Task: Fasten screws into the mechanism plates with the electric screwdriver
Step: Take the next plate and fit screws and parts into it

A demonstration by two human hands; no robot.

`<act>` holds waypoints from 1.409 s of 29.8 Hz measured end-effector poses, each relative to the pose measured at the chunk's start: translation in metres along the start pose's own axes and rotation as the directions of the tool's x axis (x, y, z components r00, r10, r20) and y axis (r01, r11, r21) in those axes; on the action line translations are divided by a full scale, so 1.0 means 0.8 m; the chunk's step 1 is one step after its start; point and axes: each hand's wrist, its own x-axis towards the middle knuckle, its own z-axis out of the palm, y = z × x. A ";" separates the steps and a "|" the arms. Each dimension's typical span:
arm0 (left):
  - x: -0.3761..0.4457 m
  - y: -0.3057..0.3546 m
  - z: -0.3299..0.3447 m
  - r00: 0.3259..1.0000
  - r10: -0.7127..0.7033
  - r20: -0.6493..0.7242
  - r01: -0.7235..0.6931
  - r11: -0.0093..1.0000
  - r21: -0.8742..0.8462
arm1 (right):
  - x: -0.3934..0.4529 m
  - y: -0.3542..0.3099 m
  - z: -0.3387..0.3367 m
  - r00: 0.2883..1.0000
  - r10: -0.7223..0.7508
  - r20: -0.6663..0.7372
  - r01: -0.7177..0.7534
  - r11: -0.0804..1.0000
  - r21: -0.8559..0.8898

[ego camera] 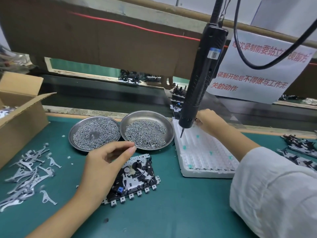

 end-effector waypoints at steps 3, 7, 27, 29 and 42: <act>-0.001 0.000 0.000 1.000 0.001 0.007 -0.001 1.000 0.007 | -0.007 0.009 -0.001 0.998 0.027 -0.056 -0.020 0.991 0.130; -0.001 0.002 0.001 1.000 0.004 0.004 -0.004 1.000 0.001 | -0.038 0.010 -0.021 0.963 0.184 -0.197 -0.096 0.917 0.388; -0.011 -0.002 0.007 0.989 0.055 0.140 -0.050 0.998 -0.039 | -0.154 -0.203 -0.036 0.994 0.060 0.091 -0.081 -0.156 0.984; -0.010 -0.003 0.004 0.991 0.057 0.123 -0.051 0.998 -0.047 | -0.157 -0.205 -0.034 0.994 0.057 0.096 -0.085 -0.166 0.982; -0.007 -0.006 0.004 0.986 0.073 0.148 -0.072 0.997 -0.011 | -0.159 -0.205 -0.025 0.997 0.043 0.058 -0.049 -0.189 0.981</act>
